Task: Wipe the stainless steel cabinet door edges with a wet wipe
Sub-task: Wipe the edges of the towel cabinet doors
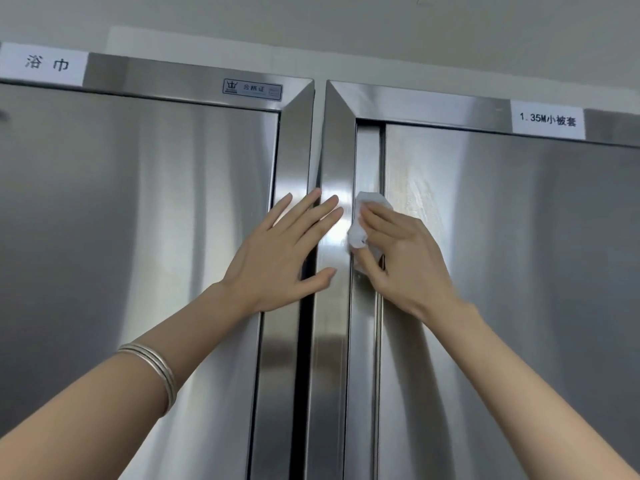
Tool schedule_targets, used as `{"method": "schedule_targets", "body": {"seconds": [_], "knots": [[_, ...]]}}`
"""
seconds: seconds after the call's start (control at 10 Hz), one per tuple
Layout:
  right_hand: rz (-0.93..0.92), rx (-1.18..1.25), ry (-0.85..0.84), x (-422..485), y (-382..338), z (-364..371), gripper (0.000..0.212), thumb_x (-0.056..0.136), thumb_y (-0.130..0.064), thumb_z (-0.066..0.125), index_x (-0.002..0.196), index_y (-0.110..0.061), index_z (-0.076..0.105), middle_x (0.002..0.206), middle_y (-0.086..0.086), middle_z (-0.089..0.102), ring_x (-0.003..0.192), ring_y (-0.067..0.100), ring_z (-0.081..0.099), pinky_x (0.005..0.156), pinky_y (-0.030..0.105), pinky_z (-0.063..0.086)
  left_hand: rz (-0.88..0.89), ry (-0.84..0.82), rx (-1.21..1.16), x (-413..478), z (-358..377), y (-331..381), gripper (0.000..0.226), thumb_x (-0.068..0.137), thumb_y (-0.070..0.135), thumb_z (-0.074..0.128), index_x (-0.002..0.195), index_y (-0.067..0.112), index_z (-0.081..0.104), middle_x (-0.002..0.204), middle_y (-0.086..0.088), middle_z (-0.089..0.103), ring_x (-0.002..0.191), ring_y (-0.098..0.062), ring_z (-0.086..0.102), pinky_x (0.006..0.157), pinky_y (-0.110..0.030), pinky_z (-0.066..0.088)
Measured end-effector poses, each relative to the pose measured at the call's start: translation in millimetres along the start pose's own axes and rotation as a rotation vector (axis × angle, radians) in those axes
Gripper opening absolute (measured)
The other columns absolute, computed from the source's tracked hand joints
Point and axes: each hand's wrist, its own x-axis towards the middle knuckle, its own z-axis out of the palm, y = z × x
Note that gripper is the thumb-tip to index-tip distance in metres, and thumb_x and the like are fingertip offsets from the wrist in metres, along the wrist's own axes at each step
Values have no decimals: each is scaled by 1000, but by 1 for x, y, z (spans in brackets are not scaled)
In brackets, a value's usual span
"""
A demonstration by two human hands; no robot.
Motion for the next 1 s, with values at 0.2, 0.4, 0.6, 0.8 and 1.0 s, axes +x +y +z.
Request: {"method": "schedule_targets", "body": {"seconds": [0.2,0.4,0.6,0.8,1.0], "knots": [[-42,38,202,20,20,10,13,79,4,69,91,2,72,103,12,71,99,27,67,78,40,53,-4,8,-4,0,1,0,71,91,52,40,150,13,32,157,-2,29,148,-22,19,120,-44,16],[-102,18,302,33,22,12,17,77,3,66,93,1,72,102,13,71,99,25,66,83,28,41,-8,13,-16,0,-1,1,71,90,51,41,149,13,34,156,-2,31,147,-22,21,120,-45,18],[-119,-39,72,21,31,5,29,91,-15,56,114,0,66,124,16,61,124,30,51,99,42,44,-11,-5,-26,0,-1,1,71,91,51,40,150,12,33,156,-2,30,147,-22,20,120,-45,18],[-145,-158,111,59,37,-1,22,87,-6,62,106,4,68,113,18,66,115,32,58,90,36,48,-7,9,-35,0,0,0,71,90,51,41,150,14,33,157,-1,29,148,-20,19,120,-44,17],[-138,-235,81,56,34,0,33,93,-14,44,113,4,64,118,17,64,115,29,57,97,27,39,-4,19,-34,-1,1,0,71,90,51,41,150,14,33,157,-1,30,148,-20,20,120,-44,18]]}}
